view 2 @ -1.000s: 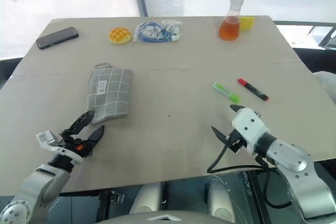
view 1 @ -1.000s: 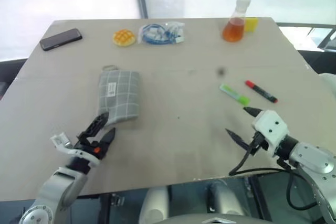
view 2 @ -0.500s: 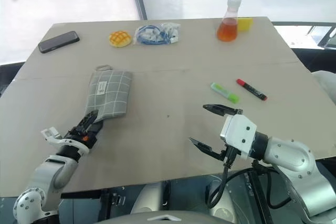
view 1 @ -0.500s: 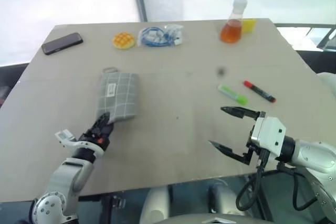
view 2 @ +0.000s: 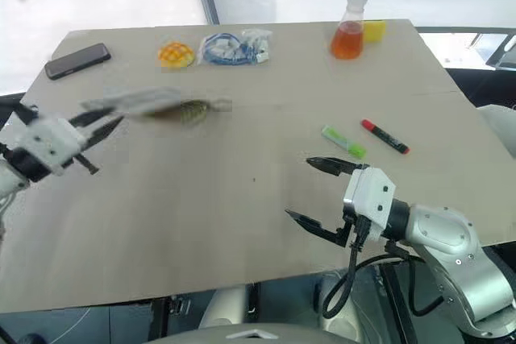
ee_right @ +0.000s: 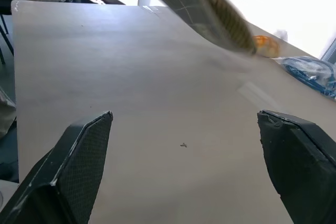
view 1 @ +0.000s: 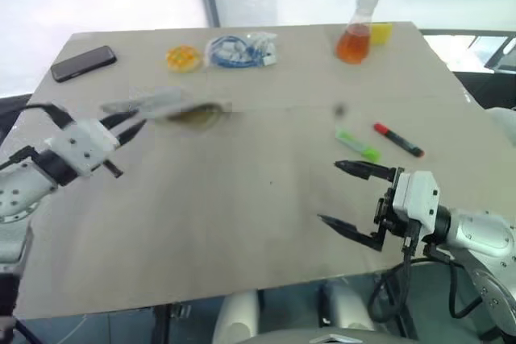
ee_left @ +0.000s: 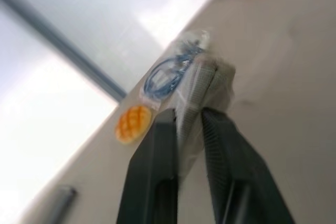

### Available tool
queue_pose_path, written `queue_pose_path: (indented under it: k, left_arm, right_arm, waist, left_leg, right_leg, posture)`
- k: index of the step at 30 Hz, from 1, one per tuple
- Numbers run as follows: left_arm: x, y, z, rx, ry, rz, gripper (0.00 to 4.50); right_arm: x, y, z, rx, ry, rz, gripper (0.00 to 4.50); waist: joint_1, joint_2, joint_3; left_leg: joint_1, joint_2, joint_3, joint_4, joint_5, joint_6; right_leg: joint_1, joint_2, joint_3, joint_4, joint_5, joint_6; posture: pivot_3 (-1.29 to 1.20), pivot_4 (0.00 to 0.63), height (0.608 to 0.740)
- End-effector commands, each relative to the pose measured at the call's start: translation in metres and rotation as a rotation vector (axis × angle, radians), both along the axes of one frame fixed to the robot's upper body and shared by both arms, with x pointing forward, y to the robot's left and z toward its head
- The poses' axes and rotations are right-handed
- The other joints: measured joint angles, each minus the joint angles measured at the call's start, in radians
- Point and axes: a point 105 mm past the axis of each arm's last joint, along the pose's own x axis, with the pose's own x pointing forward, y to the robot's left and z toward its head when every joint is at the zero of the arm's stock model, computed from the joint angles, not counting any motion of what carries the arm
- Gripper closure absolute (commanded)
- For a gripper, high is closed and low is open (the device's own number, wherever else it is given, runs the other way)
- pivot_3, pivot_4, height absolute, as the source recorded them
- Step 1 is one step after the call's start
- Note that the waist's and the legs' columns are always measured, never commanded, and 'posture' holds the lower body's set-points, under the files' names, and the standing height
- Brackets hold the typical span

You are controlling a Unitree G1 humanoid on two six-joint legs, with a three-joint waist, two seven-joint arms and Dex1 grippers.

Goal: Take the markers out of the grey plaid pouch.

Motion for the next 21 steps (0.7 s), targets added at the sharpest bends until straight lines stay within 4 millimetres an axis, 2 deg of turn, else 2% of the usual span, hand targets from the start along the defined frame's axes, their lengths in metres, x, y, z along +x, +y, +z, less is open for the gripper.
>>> queue_pose_path:
  k: [1,3,4,5,6,7,9,11,13,16,19,21]
  left_arm:
    - [0.006,0.028,-0.007,0.349,-0.007,-0.008,3.75]
    - [0.0,0.033,-0.024,0.352,0.098,-0.057,3.16]
    - [-0.004,0.029,-0.034,0.283,0.158,-0.094,2.82]
    - [-0.008,0.023,-0.039,0.146,0.216,-0.124,2.45]
    - [-0.011,0.015,-0.04,-0.011,0.267,-0.149,1.9]
    - [-0.015,0.003,-0.038,-0.154,0.298,-0.194,1.64]
    - [-0.028,-0.025,-0.035,-0.371,0.385,-0.273,1.64]
    - [-0.046,-0.054,-0.044,-0.459,0.474,-0.34,1.64]
    - [-0.058,-0.067,-0.055,-0.501,0.535,-0.338,1.64]
    - [-0.068,-0.071,-0.076,-0.53,0.609,-0.26,1.64]
    - [-0.074,-0.067,-0.082,-0.541,0.635,-0.223,1.64]
    - [-0.074,-0.064,-0.082,-0.577,0.64,-0.211,1.64]
  right_arm:
    - [-0.002,0.002,0.006,0.007,-0.048,-0.003,0.0]
    - [-0.001,-0.001,0.003,-0.015,-0.049,-0.026,0.0]
    - [-0.001,-0.002,0.001,-0.026,-0.045,-0.033,0.0]
    - [-0.002,-0.003,-0.001,-0.032,-0.039,-0.04,0.0]
    - [-0.003,-0.004,-0.002,-0.035,-0.032,-0.045,0.0]
    - [-0.003,-0.005,-0.004,-0.04,-0.027,-0.054,0.0]
    - [-0.002,-0.011,-0.008,-0.052,-0.008,-0.09,0.0]
    - [0.003,-0.023,-0.014,-0.079,0.019,-0.17,0.0]
    - [0.005,-0.035,-0.022,-0.097,0.065,-0.228,0.0]
    - [0.003,-0.06,-0.036,-0.167,0.124,-0.337,0.0]
    - [-0.002,-0.085,-0.045,-0.209,0.176,-0.442,0.0]
    - [-0.005,-0.095,-0.047,-0.243,0.171,-0.478,0.0]
  waist:
    - [0.001,0.0,0.0]
    - [0.003,-0.003,0.002]
    - [0.003,-0.003,0.002]
    - [0.002,-0.003,0.002]
    - [0.001,-0.003,0.002]
    - [0.0,-0.003,0.002]
    - [-0.002,-0.006,0.003]
    - [-0.002,-0.009,0.005]
    - [-0.001,-0.01,0.004]
    - [0.003,-0.007,0.004]
    - [0.003,-0.008,0.003]
    - [0.003,-0.009,0.003]
  left_leg:
    - [0.0,0.0,0.0,-0.001,0.0,0.0]
    - [-0.002,0.002,0.0,-0.001,0.001,0.002]
    - [-0.002,0.002,0.0,-0.001,0.001,0.002]
    - [-0.002,0.002,0.001,-0.001,0.001,0.002]
    - [-0.002,0.002,0.002,-0.001,0.001,0.002]
    - [-0.002,0.002,0.003,-0.001,0.001,0.003]
    - [-0.002,0.003,0.003,0.001,0.0,0.004]
    - [-0.002,0.006,0.002,0.004,0.0,0.004]
    - [0.002,0.006,0.002,0.005,0.0,0.003]
    - [0.003,0.006,0.004,0.007,-0.001,0.0]
    - [0.004,0.006,0.005,0.009,-0.001,0.0]
    - [0.004,0.006,0.004,0.01,-0.002,0.0]
  right_leg:
    - [0.0,0.001,0.0,0.0,0.0,0.0]
    - [-0.002,0.002,-0.001,0.001,0.0,0.001]
    - [-0.002,0.002,-0.001,0.001,-0.001,0.001]
    - [-0.002,0.002,-0.001,0.001,-0.001,0.001]
    - [-0.002,0.002,-0.001,0.001,-0.001,0.002]
    - [-0.002,0.001,0.0,0.002,-0.001,0.002]
    - [-0.002,0.001,0.001,0.004,-0.001,0.002]
    - [-0.002,0.004,0.0,0.005,-0.001,0.002]
    - [0.001,0.004,0.0,0.006,-0.001,0.002]
    - [0.003,0.003,0.0,0.007,-0.001,0.002]
    - [0.002,0.002,0.0,0.011,-0.001,0.002]
    - [0.002,0.002,0.0,0.012,-0.002,0.003]
  posture:
    - [0.0,0.15,0.74]
    - [0.0,0.15,0.74]
    - [0.0,0.15,0.74]
    - [0.0,0.15,0.74]
    - [0.0,0.15,0.74]
    - [0.0,0.15,0.74]
    - [0.0,0.15,0.74]
    - [0.0,0.15,0.74]
    - [0.0,0.15,0.74]
    - [0.0,0.15,0.74]
    - [0.0,0.15,0.74]
    - [0.0,0.15,0.74]
